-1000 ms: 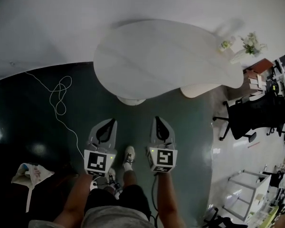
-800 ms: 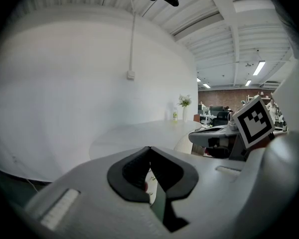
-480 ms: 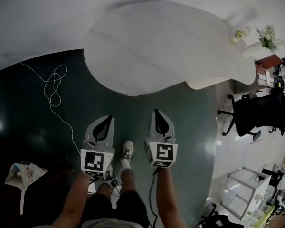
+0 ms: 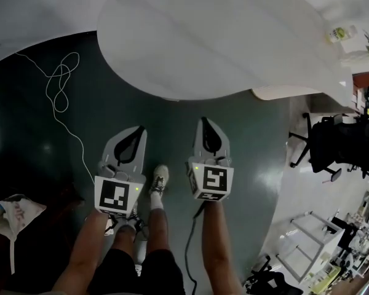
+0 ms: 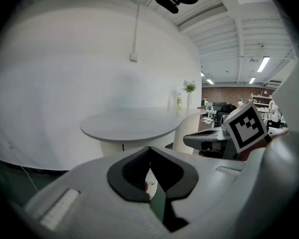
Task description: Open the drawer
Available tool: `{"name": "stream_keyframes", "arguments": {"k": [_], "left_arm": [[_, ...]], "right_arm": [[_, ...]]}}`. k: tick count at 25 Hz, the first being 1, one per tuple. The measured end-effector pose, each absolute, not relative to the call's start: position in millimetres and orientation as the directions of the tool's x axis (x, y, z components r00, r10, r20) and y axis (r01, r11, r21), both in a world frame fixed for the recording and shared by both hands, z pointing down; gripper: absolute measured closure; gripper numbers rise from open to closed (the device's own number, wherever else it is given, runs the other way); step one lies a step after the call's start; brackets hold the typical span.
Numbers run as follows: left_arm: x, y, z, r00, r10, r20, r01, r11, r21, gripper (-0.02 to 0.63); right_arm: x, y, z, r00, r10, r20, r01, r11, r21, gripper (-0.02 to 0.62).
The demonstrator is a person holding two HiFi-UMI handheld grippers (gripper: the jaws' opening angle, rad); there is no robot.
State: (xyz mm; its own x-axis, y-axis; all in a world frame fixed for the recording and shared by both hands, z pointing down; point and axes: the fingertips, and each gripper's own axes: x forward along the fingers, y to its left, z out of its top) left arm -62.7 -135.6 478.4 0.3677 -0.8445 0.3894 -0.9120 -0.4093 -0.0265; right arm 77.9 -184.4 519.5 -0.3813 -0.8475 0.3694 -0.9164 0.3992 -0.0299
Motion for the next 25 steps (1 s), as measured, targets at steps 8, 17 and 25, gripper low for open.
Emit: {"name": "stream_keyframes", "arguments": {"k": [8,17,25], "left_arm": [[-65.4,-147.0,539.9,0.367,-0.850,0.379,-0.914,-0.405,-0.023,0.597],[-64.9,-158.4,599.7,0.371,-0.839,0.399,-0.911,-0.413,-0.022,0.597],[-67.4,-165.1,607.1,0.374,-0.842,0.389,-0.912,-0.411,-0.013,0.597]], "right_arm": [[83.9,-191.7,588.9,-0.356,-0.848,0.392,-0.924,0.383,-0.011,0.592],[78.7,-213.3,636.8,-0.358,-0.853,0.381,-0.922,0.388,0.002,0.592],[73.9,-233.4,654.5,-0.350,-0.851,0.392,-0.927,0.375,-0.014,0.591]]}}
